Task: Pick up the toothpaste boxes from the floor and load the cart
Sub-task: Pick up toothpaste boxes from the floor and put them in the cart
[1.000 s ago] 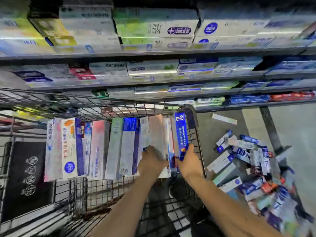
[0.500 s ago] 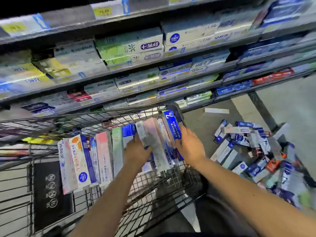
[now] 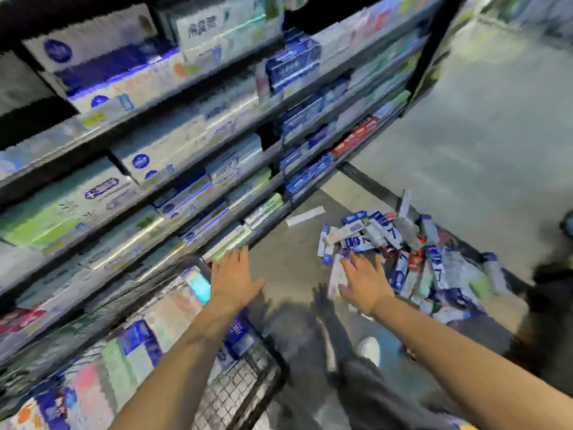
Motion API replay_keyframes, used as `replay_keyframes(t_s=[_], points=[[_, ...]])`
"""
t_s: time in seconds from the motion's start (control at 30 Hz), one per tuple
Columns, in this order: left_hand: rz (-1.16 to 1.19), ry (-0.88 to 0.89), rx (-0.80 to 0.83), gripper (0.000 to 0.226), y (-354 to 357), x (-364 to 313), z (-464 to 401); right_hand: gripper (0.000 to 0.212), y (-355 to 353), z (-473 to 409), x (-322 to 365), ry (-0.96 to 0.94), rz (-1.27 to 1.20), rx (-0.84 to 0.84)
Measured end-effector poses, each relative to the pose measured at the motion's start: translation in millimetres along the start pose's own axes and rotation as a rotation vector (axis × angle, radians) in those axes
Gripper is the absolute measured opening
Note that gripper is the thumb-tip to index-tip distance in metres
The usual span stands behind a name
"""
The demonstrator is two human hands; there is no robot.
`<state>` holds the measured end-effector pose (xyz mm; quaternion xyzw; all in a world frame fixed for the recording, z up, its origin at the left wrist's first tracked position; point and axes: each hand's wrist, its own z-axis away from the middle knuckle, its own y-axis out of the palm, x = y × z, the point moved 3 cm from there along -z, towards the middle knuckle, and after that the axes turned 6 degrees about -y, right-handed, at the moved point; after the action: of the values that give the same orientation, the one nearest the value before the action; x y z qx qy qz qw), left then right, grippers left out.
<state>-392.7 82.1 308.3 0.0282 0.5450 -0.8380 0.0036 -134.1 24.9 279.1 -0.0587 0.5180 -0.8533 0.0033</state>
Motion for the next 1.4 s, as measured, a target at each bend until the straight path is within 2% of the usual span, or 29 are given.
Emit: replay_keyframes(t_s=[0.17, 0.27, 0.4, 0.5, 0.7, 0.83, 0.97, 1.17, 1.27, 1.33, 1.4], points=[[0.073, 0.075, 0.092, 0.066, 24, -136, -22, 0.072, 27, 27, -132, 0.197, -0.114, 0.099], [0.140, 0.089, 0.128, 0.069, 61, -195, -34, 0.069, 50, 34, -190, 0.263, -0.149, 0.150], [0.142, 0.088, 0.267, 0.076, 117, -242, -64, 0.067, 94, 18, -237, 0.363, -0.257, 0.212], [0.118, 0.068, 0.319, 0.075, 162, -253, -86, 0.068, 136, -1, -257, 0.439, -0.373, 0.261], [0.044, 0.002, 0.456, 0.075, 276, -254, -153, 0.076, 246, -66, -281, 0.437, -0.497, 0.451], [0.029, -0.006, 0.525, 0.070, 372, -256, -207, 0.077, 337, -123, -297, 0.566, -0.665, 0.483], [0.061, -0.047, 0.558, 0.058, 471, -263, -256, 0.074, 430, -182, -313, 0.747, -0.788, 0.438], [0.222, -0.195, 0.536, 0.071, 602, -271, -320, 0.080, 545, -259, -323, 0.939, -1.024, 0.369], [0.299, -0.214, 0.528, 0.073, 644, -274, -341, 0.074, 591, -285, -316, 0.979, -1.096, 0.309], [0.322, -0.246, 0.509, 0.064, 658, -273, -349, 0.075, 613, -295, -310, 1.062, -1.099, 0.246], [0.327, -0.261, 0.463, 0.054, 663, -272, -351, 0.066, 625, -299, -308, 1.137, -1.040, 0.174]])
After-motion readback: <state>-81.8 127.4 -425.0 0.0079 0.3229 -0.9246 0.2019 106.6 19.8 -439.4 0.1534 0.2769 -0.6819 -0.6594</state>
